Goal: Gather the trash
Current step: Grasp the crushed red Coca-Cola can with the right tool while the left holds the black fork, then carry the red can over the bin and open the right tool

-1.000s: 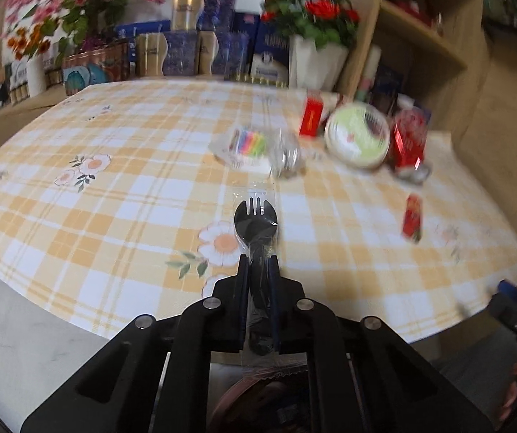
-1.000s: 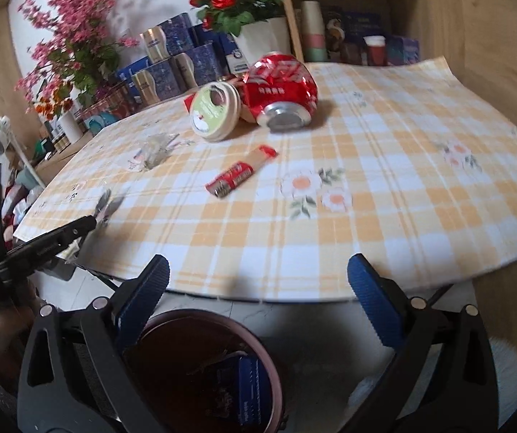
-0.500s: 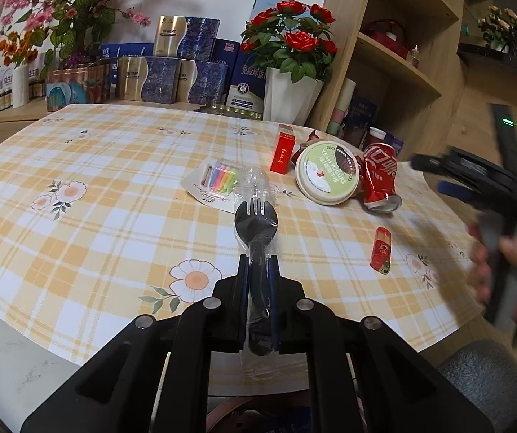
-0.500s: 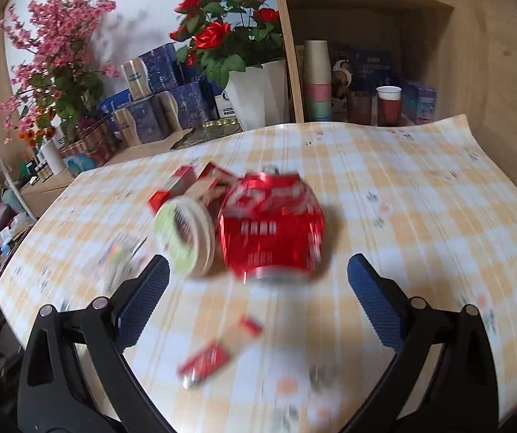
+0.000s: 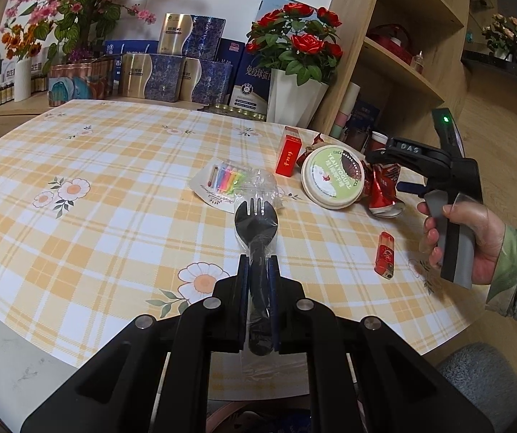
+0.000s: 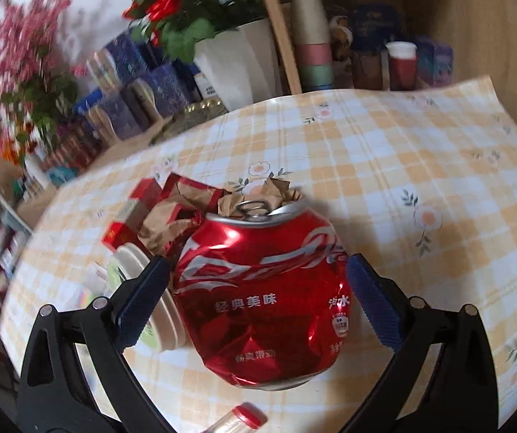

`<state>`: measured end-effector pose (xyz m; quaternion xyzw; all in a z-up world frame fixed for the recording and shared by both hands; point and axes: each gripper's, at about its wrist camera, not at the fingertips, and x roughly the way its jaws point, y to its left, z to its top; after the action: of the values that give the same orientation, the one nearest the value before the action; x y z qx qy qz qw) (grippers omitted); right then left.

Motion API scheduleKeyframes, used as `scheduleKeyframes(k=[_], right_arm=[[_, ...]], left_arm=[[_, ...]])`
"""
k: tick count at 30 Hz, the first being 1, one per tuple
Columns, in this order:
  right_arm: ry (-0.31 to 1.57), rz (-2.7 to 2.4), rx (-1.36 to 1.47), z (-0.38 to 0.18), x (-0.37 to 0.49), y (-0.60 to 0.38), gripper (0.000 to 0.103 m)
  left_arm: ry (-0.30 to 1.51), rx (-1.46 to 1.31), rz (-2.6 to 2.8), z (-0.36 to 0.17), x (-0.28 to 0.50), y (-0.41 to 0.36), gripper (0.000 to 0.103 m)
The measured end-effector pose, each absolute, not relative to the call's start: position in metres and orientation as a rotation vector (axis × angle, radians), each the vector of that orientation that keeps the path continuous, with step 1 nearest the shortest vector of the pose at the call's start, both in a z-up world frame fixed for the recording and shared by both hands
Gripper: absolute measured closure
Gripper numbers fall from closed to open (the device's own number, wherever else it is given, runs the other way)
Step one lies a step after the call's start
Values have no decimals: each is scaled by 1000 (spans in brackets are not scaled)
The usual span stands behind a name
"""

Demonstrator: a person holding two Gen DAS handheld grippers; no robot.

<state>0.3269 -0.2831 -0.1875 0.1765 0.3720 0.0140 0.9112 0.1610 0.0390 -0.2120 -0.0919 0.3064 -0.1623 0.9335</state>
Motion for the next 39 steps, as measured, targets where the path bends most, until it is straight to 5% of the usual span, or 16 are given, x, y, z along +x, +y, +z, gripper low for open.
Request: scheduleKeyframes(k=[16, 22, 24, 27, 33, 39], right_arm=[[786, 141, 378, -201, 324, -317, 7], [807, 223, 361, -204, 336, -307, 30], [808, 226, 371, -202, 335, -308, 53], [792, 247, 411, -197, 326, -312, 71], [705, 244, 435, -173, 289, -315, 90], [639, 218, 384, -150, 239, -301, 93]], left_arm=[[643, -180, -351, -215, 165, 31, 93], [649, -171, -350, -217, 166, 29, 93], [652, -173, -348, -217, 166, 29, 93], [653, -176, -350, -218, 166, 29, 93], [646, -174, -359, -217, 165, 28, 93], [632, -174, -368, -214, 162, 27, 93]])
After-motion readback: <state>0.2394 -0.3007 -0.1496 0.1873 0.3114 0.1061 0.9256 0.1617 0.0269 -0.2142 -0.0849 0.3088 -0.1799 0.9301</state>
